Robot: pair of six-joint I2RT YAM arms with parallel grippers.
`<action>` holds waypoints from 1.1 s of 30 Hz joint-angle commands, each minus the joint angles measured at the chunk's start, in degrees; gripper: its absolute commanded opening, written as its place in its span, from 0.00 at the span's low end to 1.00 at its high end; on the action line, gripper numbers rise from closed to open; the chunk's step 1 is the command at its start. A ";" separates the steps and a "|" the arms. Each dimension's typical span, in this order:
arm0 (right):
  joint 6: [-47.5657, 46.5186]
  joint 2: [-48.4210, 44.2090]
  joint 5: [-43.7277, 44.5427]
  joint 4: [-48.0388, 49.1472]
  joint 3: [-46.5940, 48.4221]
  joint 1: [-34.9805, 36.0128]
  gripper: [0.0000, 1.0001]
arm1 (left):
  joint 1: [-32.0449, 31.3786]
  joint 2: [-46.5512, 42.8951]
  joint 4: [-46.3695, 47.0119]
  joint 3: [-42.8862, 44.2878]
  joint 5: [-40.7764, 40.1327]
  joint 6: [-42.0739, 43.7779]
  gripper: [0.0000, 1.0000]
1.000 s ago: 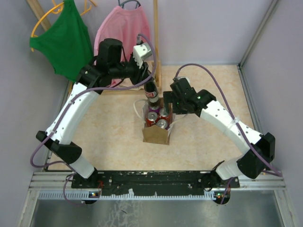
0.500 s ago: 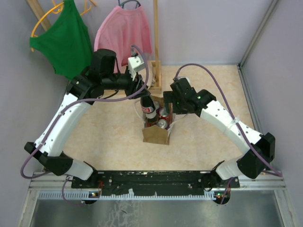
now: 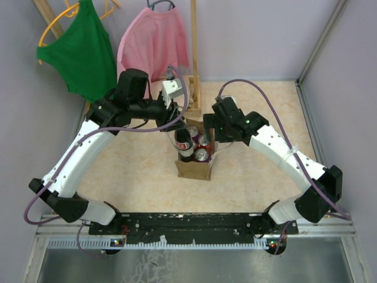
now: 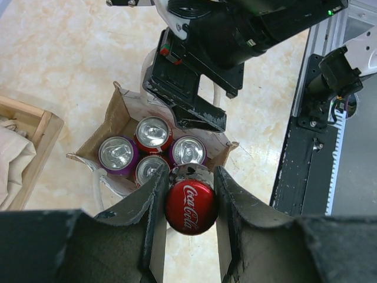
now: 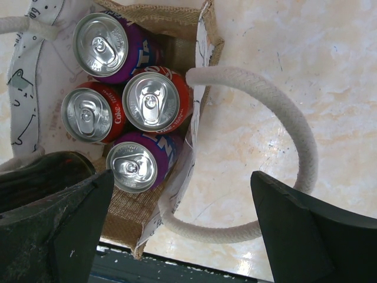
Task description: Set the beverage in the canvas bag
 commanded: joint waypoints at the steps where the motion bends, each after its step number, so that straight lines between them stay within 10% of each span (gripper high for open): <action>1: 0.13 -0.82 0.64 1.25 0.18 -0.55 0.99 | -1.08 -4.52 3.10 0.27 4.04 0.27 0.00; 33: 0.85 -2.89 0.60 2.39 -2.68 -0.53 0.99 | -3.24 -3.76 -1.85 -7.52 -2.76 9.78 0.00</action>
